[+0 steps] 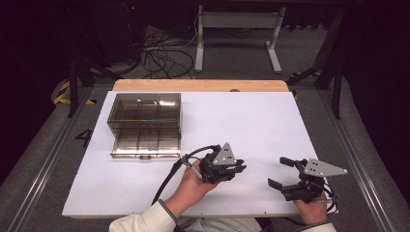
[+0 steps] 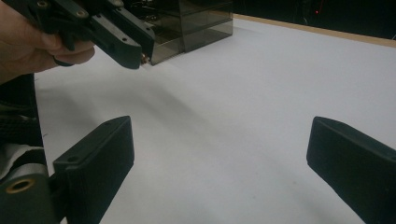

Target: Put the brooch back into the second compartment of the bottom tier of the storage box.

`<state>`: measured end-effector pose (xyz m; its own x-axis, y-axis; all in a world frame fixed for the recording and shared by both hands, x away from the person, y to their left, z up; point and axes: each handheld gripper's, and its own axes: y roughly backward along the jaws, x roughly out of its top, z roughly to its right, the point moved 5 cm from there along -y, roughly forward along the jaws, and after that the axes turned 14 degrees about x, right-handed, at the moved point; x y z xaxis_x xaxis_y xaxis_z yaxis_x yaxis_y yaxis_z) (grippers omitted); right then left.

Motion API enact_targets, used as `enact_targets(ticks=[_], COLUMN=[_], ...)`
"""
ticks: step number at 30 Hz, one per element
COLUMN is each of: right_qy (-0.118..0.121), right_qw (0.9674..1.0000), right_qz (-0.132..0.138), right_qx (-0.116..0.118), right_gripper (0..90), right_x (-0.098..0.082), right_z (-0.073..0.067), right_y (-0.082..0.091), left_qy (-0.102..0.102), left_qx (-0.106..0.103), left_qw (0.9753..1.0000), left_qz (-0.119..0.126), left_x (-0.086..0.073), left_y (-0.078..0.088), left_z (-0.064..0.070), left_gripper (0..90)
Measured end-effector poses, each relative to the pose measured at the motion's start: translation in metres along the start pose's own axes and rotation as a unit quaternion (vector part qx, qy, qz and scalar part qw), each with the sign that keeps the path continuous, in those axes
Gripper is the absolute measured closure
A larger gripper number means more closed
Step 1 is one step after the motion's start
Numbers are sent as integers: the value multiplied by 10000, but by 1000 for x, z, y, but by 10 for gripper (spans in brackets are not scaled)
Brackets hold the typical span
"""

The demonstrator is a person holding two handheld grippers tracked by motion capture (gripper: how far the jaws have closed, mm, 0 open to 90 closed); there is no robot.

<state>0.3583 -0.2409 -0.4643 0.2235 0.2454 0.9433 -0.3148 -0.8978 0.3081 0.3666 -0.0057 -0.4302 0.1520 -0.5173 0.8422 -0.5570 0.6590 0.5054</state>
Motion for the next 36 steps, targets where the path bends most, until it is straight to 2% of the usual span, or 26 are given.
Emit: enact_targets(ticks=[9, 14, 16, 36], right_qy=[8, -3, 5, 8], right_qw=[10000, 10000, 10000, 10000], right_qz=[-15, -13, -11, 0], right_qx=[3, -8, -14, -8], right_gripper=[81, 81, 81, 81], right_x=[0, 0, 0, 0], right_z=[0, 0, 0, 0], right_y=[0, 0, 0, 1], left_qy=[92, 62, 132, 228], left_qx=[207, 336, 350, 727], left_qw=[9997, 9994, 9992, 9968], left_qz=[110, 104, 135, 242], left_x=[2, 2, 2, -4], left_y=[26, 41, 45, 76], left_z=[-23, -35, -39, -68], left_gripper=[791, 791, 791, 791])
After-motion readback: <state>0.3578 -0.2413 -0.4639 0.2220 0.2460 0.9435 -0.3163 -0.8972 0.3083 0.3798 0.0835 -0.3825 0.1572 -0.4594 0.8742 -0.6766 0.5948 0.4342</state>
